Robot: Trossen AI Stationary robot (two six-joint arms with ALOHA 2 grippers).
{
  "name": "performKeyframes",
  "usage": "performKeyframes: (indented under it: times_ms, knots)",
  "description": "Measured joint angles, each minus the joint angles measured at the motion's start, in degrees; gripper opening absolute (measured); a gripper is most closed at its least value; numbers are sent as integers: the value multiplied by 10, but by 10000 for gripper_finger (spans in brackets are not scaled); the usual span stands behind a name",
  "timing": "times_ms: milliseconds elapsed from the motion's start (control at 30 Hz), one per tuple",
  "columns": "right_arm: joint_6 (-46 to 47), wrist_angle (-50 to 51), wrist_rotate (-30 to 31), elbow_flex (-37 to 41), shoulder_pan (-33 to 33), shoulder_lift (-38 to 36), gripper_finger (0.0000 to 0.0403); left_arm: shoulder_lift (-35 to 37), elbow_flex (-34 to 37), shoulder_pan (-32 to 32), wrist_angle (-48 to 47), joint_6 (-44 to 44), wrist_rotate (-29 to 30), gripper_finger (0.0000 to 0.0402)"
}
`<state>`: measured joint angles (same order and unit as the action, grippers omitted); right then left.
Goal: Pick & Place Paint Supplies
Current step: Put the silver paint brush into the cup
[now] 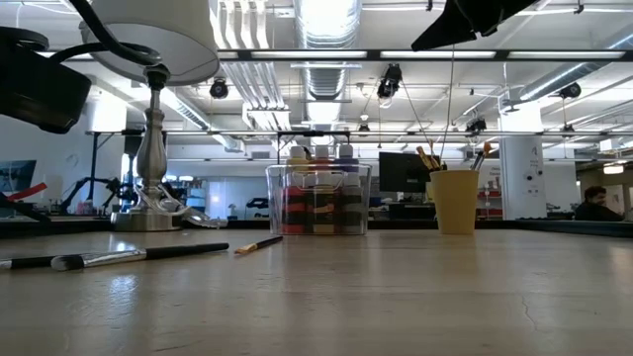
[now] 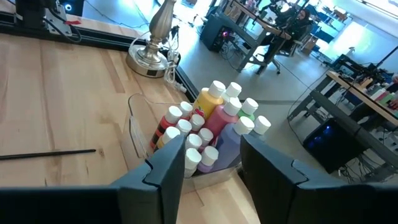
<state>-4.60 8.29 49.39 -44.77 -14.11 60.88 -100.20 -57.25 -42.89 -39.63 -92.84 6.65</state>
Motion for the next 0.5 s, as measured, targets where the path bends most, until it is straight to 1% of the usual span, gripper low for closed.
performKeyframes:
  times_ms: [267,500]
  knots:
    - [0,0,0,0,0,0,166,0,1,3,-1,1,10,96]
    - [0,0,0,0,0,0,150,0,2,3,-2,4,19,96]
